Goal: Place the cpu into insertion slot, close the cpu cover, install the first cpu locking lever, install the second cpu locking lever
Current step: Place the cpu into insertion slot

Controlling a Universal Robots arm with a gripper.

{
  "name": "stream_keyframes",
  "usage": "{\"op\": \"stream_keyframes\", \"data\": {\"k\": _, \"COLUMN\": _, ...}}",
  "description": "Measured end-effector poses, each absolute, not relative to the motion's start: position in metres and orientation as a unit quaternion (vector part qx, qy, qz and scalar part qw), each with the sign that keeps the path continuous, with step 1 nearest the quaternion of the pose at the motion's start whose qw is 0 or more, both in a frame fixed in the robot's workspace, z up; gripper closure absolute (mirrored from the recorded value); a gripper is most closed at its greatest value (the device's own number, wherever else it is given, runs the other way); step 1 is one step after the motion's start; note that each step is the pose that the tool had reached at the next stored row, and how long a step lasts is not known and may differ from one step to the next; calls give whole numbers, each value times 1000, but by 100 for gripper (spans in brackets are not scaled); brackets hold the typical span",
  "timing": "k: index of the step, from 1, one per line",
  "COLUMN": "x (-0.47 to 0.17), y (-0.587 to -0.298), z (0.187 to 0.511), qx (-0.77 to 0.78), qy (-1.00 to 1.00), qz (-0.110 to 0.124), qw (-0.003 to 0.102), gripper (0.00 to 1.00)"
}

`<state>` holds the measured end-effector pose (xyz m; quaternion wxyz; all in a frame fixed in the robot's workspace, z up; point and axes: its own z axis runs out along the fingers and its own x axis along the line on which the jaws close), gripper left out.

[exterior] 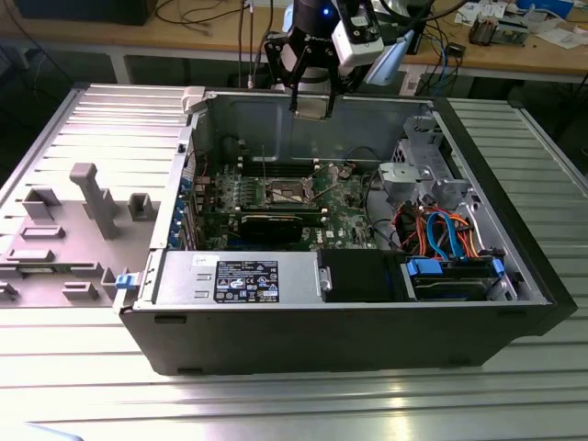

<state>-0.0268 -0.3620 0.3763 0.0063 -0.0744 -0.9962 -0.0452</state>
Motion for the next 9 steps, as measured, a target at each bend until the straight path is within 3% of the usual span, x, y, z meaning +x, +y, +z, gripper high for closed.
{"op": "stream_keyframes", "data": {"k": 9, "x": -27, "y": -362, "z": 374, "qx": -129, "qy": -991, "qz": -45, "qw": 4, "gripper": 45}}
